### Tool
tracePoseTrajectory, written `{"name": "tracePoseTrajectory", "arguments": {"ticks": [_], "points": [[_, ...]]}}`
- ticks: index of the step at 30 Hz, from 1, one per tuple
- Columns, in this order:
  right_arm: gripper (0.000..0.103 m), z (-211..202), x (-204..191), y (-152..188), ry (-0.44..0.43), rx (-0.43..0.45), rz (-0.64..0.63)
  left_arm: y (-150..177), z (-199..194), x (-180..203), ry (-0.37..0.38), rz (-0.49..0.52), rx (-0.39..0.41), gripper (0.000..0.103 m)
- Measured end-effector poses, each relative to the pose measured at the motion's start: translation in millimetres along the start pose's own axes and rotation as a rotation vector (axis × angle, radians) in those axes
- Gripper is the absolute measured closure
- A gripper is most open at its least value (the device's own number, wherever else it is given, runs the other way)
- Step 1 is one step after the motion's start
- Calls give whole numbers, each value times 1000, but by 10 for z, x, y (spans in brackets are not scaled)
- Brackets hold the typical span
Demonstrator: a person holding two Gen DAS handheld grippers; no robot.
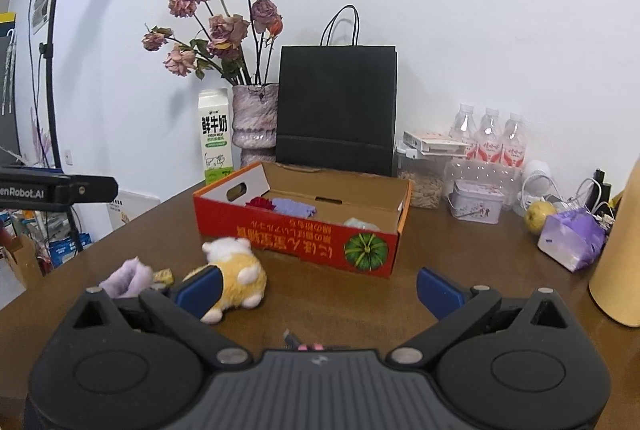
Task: Organize objects
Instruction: 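Move the left tool to the navy pencil case and grasp it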
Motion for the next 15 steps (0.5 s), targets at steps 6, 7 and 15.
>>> {"name": "tracePoseTrajectory", "arguments": {"ticks": [6,7,15], "points": [[0,-202,-47,260,4,-19,-2,297,-162,-44,-4,9,-44,0],[0,-224,-54,301,4,-23,-2,347,-183,-53,-4,7,-52,0],[0,-442,-129,646,1,-49,7,746,-343,-134,8,-5,-114,0]]}}
Point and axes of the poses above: each gripper's, at about its wrist camera, not at the fingertips, and z roughly the way its jaws point, x to its right, y to its underside, the point moved 6 cm from there along z, roughly the way its jaws point, and after that the axes turned 2 degrees about -x, right-handed, at the moved point
